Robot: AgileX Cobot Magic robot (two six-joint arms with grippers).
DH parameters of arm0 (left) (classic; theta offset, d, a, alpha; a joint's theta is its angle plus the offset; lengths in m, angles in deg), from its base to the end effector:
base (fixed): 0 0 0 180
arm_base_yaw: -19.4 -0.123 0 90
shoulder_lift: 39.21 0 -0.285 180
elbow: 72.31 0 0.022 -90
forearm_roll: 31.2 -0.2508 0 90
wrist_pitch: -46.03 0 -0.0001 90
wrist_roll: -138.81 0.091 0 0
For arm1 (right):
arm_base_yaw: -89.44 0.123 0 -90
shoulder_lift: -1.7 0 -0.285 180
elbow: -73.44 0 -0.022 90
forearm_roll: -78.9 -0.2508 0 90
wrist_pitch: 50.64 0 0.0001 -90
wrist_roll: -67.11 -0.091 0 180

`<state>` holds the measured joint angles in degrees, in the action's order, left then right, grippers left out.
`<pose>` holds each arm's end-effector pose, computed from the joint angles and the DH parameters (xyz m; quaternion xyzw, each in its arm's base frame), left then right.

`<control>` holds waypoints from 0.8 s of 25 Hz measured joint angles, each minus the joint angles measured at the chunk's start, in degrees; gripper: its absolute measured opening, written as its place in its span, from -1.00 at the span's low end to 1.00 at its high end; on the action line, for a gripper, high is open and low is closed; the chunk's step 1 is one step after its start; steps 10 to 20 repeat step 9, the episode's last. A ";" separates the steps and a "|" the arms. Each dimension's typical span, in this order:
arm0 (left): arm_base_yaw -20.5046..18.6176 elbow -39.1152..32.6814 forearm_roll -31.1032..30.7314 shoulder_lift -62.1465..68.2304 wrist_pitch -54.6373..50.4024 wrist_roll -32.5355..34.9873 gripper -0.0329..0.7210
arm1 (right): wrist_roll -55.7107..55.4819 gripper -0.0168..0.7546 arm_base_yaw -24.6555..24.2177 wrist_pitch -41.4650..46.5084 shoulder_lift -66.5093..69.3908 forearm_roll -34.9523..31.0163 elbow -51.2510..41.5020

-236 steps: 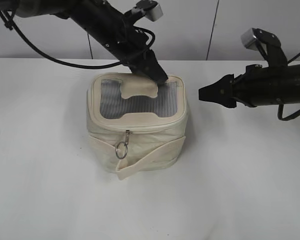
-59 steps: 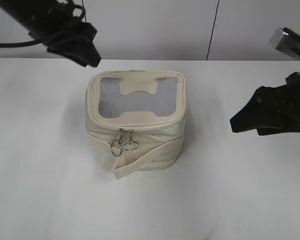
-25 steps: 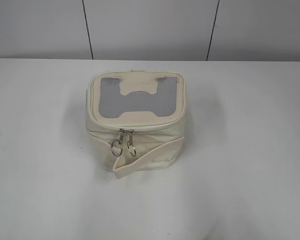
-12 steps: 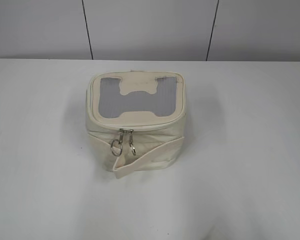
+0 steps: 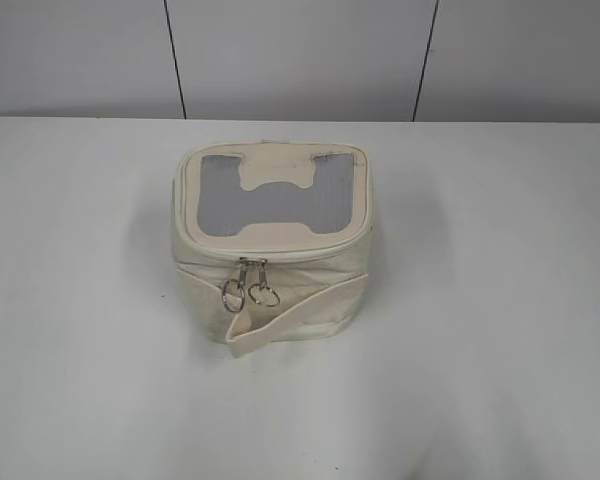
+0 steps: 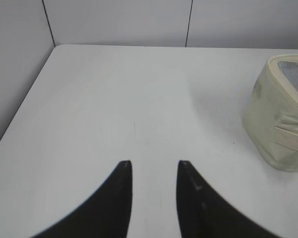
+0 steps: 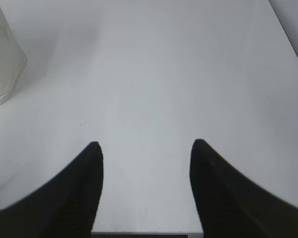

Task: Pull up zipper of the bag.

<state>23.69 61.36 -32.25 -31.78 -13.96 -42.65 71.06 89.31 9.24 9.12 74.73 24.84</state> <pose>-0.0099 0.0022 0.2891 0.0202 0.8372 -0.0183 0.5462 -0.0052 0.0057 0.2786 -0.0295 0.8465 0.0175 0.5313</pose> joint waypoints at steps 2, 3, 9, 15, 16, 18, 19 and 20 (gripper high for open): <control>0.00 0.00 0.00 0.00 0.00 0.00 -0.28 | -0.08 0.19 0.00 0.00 0.00 0.00 0.00; 0.00 0.00 0.00 0.00 0.00 0.00 -0.28 | -0.08 0.19 0.00 0.00 0.00 0.00 0.00; 0.00 0.00 0.00 0.00 0.00 0.00 -0.28 | -0.08 0.19 0.00 0.00 0.00 0.00 0.00; 0.00 0.00 0.00 0.00 0.00 0.00 -0.28 | -0.08 0.19 0.00 0.00 0.00 0.00 0.00; 0.00 0.00 0.00 0.00 0.00 0.00 -0.28 | -0.08 0.19 0.00 0.00 0.00 0.00 0.00; 0.00 0.00 0.00 0.00 0.00 0.00 -0.28 | -0.08 0.19 0.00 0.00 0.00 0.00 0.00; 0.00 0.00 0.00 0.00 0.00 0.00 -0.28 | -0.08 0.19 0.00 0.00 0.00 0.00 0.00; 0.00 0.00 0.00 0.00 0.00 0.00 -0.28 | -0.08 0.19 0.00 0.00 0.00 0.00 0.00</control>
